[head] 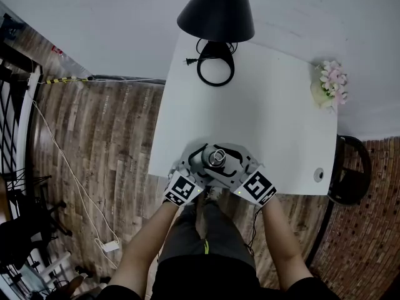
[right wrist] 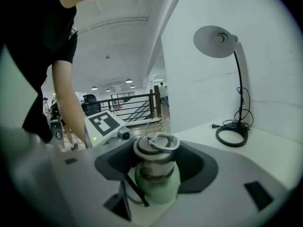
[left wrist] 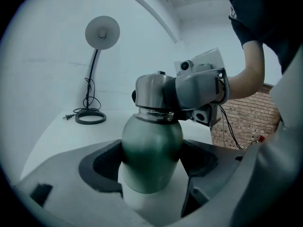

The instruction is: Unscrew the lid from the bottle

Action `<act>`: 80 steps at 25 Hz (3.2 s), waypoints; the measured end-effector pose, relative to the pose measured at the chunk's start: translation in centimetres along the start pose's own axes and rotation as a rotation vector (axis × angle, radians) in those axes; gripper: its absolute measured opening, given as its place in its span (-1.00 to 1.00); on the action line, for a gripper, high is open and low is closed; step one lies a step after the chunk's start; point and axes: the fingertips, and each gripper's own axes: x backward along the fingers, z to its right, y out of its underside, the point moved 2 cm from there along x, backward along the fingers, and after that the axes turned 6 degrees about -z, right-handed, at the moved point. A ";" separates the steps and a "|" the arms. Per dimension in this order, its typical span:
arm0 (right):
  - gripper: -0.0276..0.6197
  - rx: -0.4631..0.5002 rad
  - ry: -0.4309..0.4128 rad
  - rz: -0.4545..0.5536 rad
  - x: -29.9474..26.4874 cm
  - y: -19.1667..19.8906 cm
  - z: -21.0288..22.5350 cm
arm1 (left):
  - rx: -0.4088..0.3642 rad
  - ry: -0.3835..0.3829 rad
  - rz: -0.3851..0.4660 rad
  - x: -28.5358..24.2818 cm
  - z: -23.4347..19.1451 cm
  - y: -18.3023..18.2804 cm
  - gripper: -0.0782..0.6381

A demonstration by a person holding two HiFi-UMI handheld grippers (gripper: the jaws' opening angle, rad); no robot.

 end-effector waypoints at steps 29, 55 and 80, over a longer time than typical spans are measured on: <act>-0.09 -0.188 0.362 0.095 9.6 -2.4 1.5 | 0.075 -0.035 -0.018 6.8 1.2 -0.2 0.34; -0.09 -0.362 0.660 0.140 22.2 -3.4 1.8 | 0.178 -0.360 0.181 17.4 -1.9 -10.1 -0.71; -0.09 -0.346 0.765 0.238 27.0 -7.2 -1.3 | -0.078 -0.520 0.352 26.6 0.4 -19.0 -0.72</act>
